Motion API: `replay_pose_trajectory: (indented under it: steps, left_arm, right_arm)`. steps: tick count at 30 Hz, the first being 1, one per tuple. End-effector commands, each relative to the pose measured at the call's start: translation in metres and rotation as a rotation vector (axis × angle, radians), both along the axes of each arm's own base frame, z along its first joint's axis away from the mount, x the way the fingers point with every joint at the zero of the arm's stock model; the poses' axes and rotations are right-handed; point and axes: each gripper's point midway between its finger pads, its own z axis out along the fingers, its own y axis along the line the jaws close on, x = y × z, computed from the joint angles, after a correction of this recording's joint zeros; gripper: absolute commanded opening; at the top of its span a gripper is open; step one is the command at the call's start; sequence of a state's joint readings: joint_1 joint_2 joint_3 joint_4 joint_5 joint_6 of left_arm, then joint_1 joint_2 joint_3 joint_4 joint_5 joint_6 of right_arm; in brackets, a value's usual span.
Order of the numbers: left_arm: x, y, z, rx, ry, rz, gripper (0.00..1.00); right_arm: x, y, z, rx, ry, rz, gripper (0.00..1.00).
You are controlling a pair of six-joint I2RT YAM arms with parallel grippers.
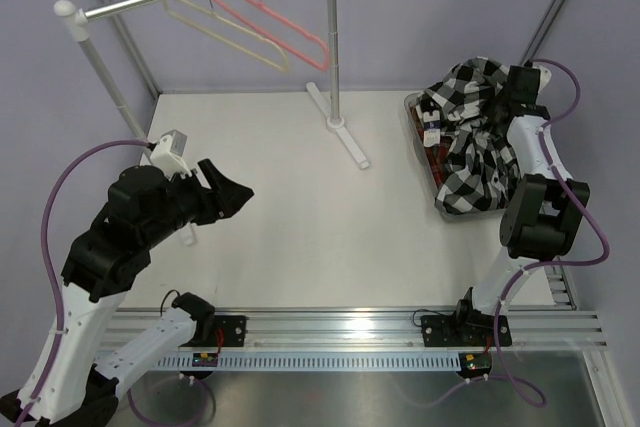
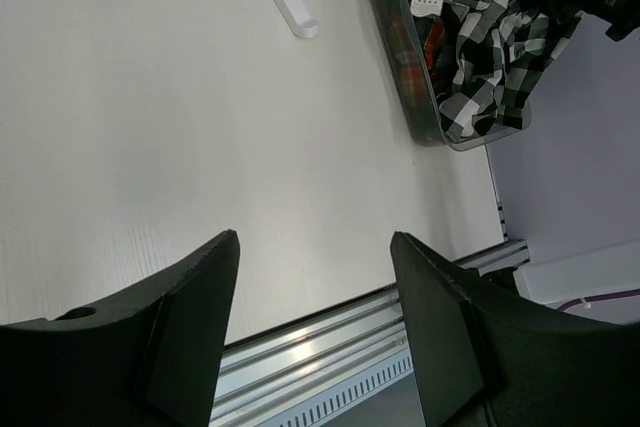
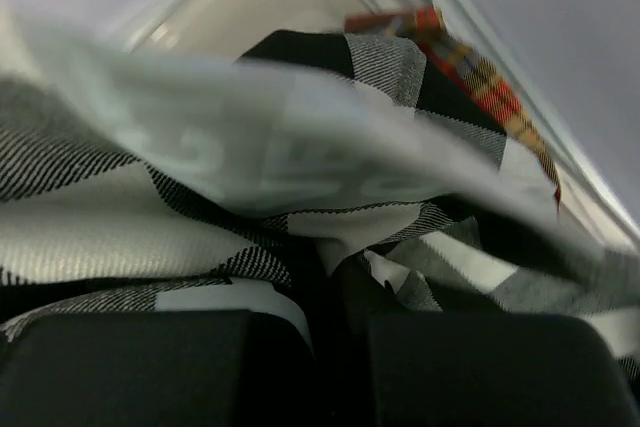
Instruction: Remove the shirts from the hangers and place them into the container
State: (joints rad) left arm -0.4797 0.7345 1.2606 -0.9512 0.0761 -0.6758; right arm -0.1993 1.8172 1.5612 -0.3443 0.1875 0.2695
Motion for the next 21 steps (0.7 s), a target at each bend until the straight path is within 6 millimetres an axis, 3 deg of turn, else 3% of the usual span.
replay_pose_trajectory:
  steps: [1, 6, 14, 17, 21]
  left_arm:
    - [0.000, -0.005, 0.020, -0.048, -0.056, -0.019, 0.66]
    - [0.003, -0.007, 0.026, -0.063, -0.073, -0.020, 0.66]
    - [-0.001, -0.005, 0.032, -0.078, -0.098, -0.015, 0.67]
    - [-0.003, -0.003, 0.030, -0.081, -0.100, -0.009, 0.67]
    - [-0.004, -0.003, 0.027, -0.081, -0.092, -0.008, 0.67]
  right_arm:
    - [-0.022, 0.002, -0.023, 0.070, 0.090, -0.072, 0.00]
    - [-0.053, 0.030, -0.061, 0.177, 0.207, -0.104, 0.00]
    - [-0.112, 0.038, -0.119, 0.196, 0.501, -0.132, 0.00]
    - [-0.124, 0.037, -0.127, 0.181, 0.530, -0.124, 0.00]
    - [-0.123, 0.037, -0.141, 0.172, 0.575, -0.105, 0.04]
